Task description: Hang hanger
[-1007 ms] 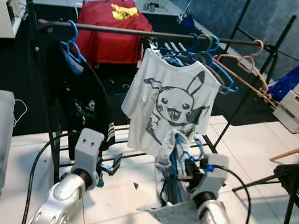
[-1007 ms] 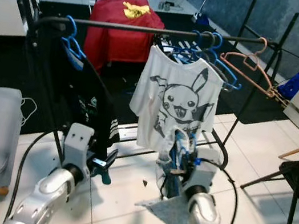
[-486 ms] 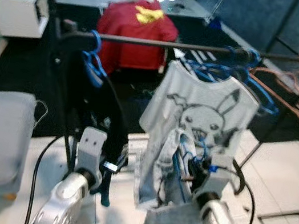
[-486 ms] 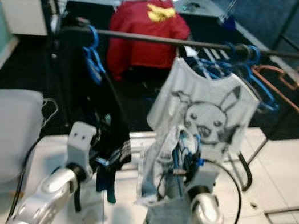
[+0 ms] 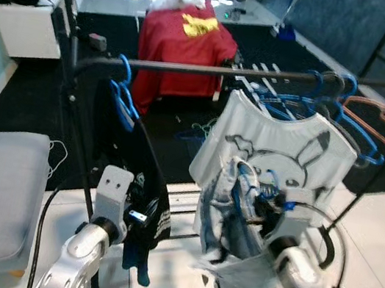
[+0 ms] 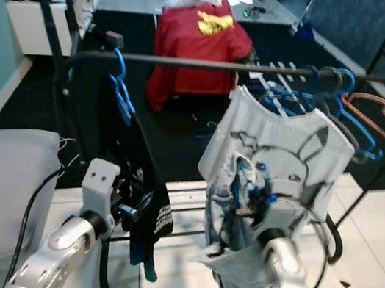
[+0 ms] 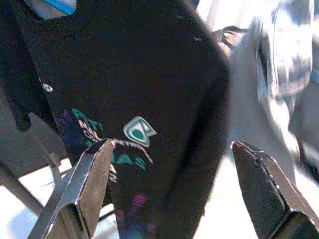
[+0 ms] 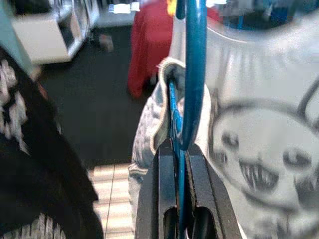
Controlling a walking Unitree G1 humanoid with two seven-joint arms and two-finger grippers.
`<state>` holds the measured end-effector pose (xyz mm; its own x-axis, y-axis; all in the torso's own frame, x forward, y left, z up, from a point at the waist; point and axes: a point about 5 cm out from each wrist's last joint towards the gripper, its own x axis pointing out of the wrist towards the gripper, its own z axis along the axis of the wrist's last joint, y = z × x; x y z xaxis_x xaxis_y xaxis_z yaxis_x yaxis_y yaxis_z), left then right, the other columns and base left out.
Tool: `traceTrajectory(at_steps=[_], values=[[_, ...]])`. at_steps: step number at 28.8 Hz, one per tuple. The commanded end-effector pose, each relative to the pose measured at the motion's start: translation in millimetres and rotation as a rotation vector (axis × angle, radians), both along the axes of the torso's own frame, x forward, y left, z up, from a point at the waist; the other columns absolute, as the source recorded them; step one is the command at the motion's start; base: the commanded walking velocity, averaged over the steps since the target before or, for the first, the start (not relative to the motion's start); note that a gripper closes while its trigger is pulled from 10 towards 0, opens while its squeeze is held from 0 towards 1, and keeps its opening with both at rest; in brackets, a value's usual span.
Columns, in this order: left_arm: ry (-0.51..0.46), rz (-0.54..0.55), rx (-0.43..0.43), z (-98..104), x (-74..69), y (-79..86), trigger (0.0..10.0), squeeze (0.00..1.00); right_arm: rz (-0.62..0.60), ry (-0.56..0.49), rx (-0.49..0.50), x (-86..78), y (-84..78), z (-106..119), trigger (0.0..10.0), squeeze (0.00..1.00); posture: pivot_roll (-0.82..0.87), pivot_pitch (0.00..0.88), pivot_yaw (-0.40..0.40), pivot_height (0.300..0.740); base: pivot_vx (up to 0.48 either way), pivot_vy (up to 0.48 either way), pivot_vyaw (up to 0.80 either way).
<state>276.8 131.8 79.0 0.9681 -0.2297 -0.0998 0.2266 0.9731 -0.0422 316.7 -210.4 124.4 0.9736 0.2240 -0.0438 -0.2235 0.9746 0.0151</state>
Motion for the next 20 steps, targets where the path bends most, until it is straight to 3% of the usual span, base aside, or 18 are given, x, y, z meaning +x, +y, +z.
traceTrajectory(at_steps=[1,2,3,5,6,7,9,20], values=[[0.013,0.011,0.017,-3.5,-1.0,5.7,10.0,0.00,0.062,-0.049,0.020,4.4,6.8,16.4,10.0,0.00,-0.01,0.008,-0.008,0.740,0.304,0.000,0.00],[0.013,0.011,0.017,-3.5,-1.0,5.7,10.0,0.00,0.062,-0.049,0.020,4.4,6.8,16.4,10.0,0.00,-0.01,0.008,-0.008,0.740,0.304,0.000,0.00],[0.015,0.014,0.022,-4.2,-1.3,7.9,10.0,0.00,0.133,-0.086,0.022,8.3,7.7,34.7,10.0,0.00,-0.01,0.005,-0.008,0.740,0.307,0.000,0.00],[0.015,0.014,0.022,-4.2,-1.3,7.9,10.0,0.00,0.133,-0.086,0.022,8.3,7.7,34.7,10.0,0.00,-0.01,0.005,-0.008,0.740,0.307,0.000,0.00],[0.018,0.022,0.032,-5.6,-1.6,12.7,10.0,0.00,0.255,-0.121,0.015,10.5,14.4,55.5,10.0,0.00,-0.01,0.000,-0.005,0.740,0.296,0.000,0.00],[0.018,0.022,0.032,-5.6,-1.6,12.7,10.0,0.00,0.255,-0.121,0.015,10.5,14.4,55.5,10.0,0.00,-0.01,0.000,-0.005,0.740,0.296,0.000,0.00],[0.028,0.035,0.046,-8.5,-2.2,20.6,10.0,0.00,0.413,-0.152,0.008,11.9,25.8,78.5,10.0,0.00,-0.01,0.000,-0.002,0.740,0.291,0.000,0.00],[0.035,0.047,0.060,-10.2,-1.1,28.5,10.0,0.00,0.528,-0.154,0.003,22.4,36.9,100.8,10.0,0.00,-0.01,0.000,0.003,0.740,0.282,0.000,0.00]])
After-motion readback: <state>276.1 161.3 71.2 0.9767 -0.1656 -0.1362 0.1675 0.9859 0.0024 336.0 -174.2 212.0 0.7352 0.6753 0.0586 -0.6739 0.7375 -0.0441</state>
